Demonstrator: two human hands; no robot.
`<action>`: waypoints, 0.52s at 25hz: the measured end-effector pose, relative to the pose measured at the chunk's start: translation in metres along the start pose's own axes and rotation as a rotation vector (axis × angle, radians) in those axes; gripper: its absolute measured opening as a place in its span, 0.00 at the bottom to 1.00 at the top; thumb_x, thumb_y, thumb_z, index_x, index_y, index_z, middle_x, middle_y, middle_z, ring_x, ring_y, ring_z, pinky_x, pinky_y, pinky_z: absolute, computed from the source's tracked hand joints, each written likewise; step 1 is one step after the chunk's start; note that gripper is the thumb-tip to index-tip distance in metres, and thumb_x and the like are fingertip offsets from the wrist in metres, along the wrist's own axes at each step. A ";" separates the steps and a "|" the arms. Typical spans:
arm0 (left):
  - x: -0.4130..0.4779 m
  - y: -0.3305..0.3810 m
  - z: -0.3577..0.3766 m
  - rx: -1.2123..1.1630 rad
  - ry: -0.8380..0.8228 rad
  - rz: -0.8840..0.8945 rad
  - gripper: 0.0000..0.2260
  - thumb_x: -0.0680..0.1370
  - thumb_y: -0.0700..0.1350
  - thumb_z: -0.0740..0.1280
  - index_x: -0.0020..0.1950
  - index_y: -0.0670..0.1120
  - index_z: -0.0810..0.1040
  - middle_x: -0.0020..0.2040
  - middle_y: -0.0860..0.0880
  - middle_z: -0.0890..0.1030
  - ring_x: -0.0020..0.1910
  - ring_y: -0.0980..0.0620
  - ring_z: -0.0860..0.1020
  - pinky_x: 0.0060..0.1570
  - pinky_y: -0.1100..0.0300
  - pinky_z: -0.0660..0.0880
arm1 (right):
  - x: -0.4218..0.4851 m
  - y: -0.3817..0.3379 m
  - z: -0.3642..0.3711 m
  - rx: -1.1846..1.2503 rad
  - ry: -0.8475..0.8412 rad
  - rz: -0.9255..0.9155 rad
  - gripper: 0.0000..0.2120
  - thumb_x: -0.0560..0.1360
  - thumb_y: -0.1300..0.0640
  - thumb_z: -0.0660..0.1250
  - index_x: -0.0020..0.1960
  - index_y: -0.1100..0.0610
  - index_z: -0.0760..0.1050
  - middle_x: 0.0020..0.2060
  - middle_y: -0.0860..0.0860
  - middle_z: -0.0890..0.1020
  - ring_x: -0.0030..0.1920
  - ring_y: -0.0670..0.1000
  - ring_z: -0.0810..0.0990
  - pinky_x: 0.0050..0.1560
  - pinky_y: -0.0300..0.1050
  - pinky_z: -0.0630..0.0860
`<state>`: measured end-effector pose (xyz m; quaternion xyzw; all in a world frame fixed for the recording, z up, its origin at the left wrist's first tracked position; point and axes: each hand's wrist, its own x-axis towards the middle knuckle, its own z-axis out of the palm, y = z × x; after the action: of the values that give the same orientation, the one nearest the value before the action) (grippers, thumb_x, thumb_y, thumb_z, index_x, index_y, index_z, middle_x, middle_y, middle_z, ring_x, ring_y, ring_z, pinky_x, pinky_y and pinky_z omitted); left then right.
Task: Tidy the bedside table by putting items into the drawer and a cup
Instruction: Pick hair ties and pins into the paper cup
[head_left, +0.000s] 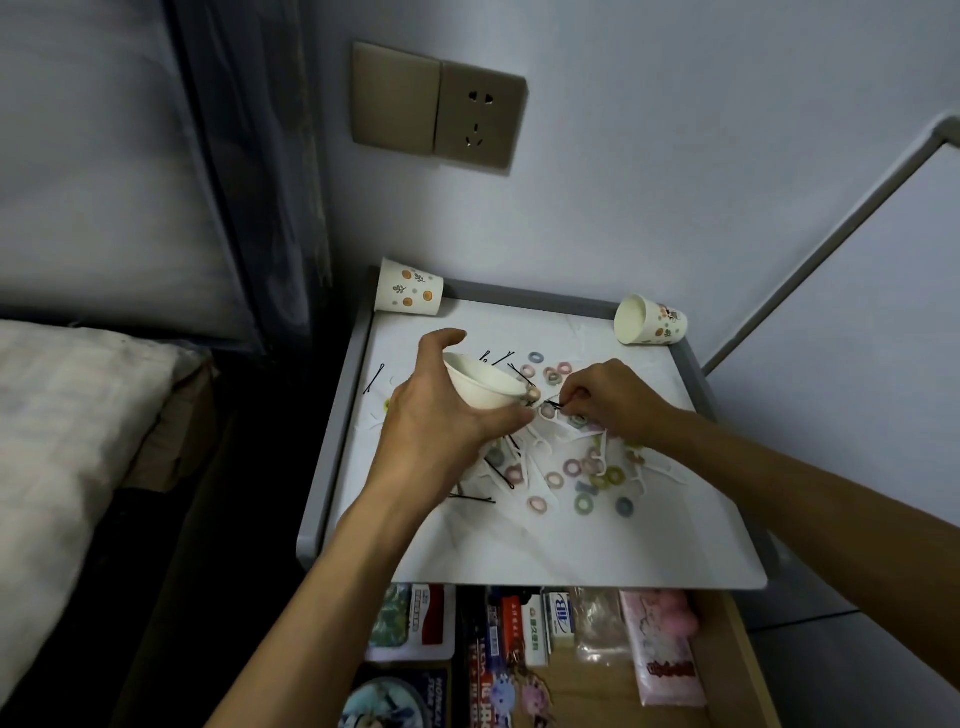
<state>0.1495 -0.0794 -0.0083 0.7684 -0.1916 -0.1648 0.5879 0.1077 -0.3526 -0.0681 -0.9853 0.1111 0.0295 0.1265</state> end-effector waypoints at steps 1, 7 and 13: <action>0.001 0.000 -0.002 -0.005 0.005 -0.001 0.40 0.61 0.54 0.81 0.68 0.58 0.66 0.58 0.53 0.75 0.55 0.48 0.77 0.51 0.49 0.79 | 0.000 -0.001 0.001 0.003 0.000 0.020 0.03 0.73 0.59 0.72 0.46 0.57 0.84 0.40 0.52 0.85 0.39 0.48 0.80 0.43 0.40 0.75; 0.004 0.001 -0.008 -0.033 0.020 -0.009 0.40 0.61 0.53 0.81 0.69 0.57 0.67 0.60 0.51 0.76 0.53 0.50 0.77 0.43 0.58 0.77 | -0.002 -0.006 0.012 -0.153 -0.088 -0.034 0.06 0.76 0.68 0.62 0.48 0.62 0.76 0.43 0.54 0.76 0.44 0.51 0.73 0.38 0.38 0.60; 0.011 -0.002 -0.017 -0.082 0.066 -0.018 0.40 0.61 0.50 0.82 0.69 0.56 0.68 0.59 0.50 0.77 0.54 0.50 0.78 0.44 0.59 0.77 | -0.006 -0.009 -0.028 0.357 0.219 0.150 0.04 0.80 0.64 0.61 0.48 0.58 0.73 0.40 0.54 0.83 0.42 0.52 0.81 0.45 0.47 0.77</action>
<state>0.1669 -0.0702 -0.0058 0.7503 -0.1582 -0.1521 0.6236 0.1049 -0.3498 -0.0388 -0.9335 0.2005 -0.0883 0.2838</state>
